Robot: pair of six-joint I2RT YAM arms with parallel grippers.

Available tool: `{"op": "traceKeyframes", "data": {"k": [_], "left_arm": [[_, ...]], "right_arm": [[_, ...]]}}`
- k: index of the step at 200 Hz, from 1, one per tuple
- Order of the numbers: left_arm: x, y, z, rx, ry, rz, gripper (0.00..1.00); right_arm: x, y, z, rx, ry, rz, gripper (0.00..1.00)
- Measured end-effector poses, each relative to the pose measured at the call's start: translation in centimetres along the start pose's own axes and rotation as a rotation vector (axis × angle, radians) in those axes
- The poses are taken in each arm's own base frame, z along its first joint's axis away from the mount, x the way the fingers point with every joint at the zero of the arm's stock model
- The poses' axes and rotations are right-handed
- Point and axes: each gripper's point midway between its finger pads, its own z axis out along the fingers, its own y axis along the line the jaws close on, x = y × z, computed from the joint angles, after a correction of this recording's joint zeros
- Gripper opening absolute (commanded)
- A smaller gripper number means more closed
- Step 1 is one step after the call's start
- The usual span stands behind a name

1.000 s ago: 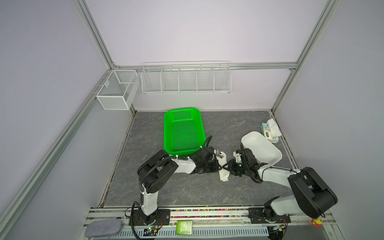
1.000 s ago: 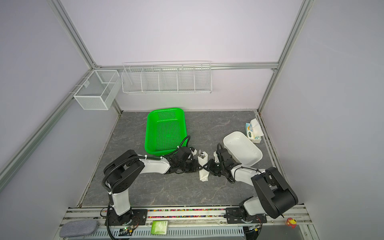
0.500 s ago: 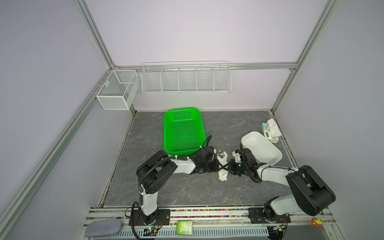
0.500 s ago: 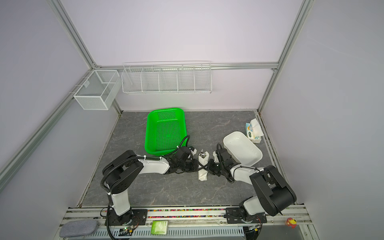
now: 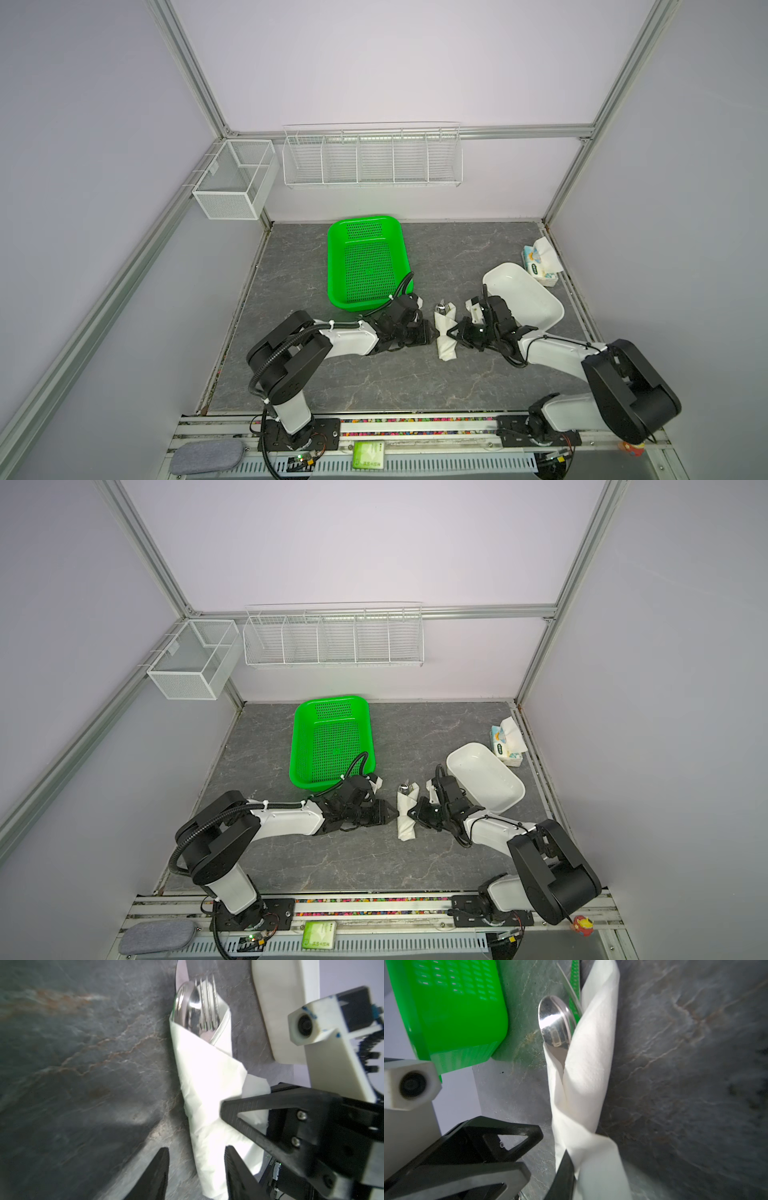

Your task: Place the utensils on the paper napkin and roll it up

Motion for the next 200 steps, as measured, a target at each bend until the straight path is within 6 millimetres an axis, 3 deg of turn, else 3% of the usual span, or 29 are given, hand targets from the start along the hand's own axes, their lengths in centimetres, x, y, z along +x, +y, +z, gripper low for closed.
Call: {"op": "traceKeyframes", "data": {"k": [53, 100, 128, 164, 200], "left_arm": [[-1.7, -2.0, -2.6, 0.033, -0.096, 0.06, 0.49], [-3.1, -3.0, -5.5, 0.042, -0.199, 0.126, 0.65], [-4.1, -3.1, -7.1, 0.076, -0.27, 0.127, 0.7], [-4.3, -2.7, -7.8, 0.129, -0.305, 0.104, 0.74], [-4.7, -5.5, -8.2, 0.267, -0.305, 0.098, 0.76]], "right_arm": [[-0.3, 1.2, -1.1, -0.032, -0.025, -0.044, 0.12], [-0.6, 2.5, -2.6, -0.068, -0.057, -0.088, 0.12], [-0.7, 3.5, -3.7, -0.096, -0.081, -0.12, 0.12], [-1.0, 5.3, -5.3, -0.154, -0.121, -0.161, 0.12], [-1.7, 8.2, -7.5, -0.226, -0.166, -0.205, 0.12]]}}
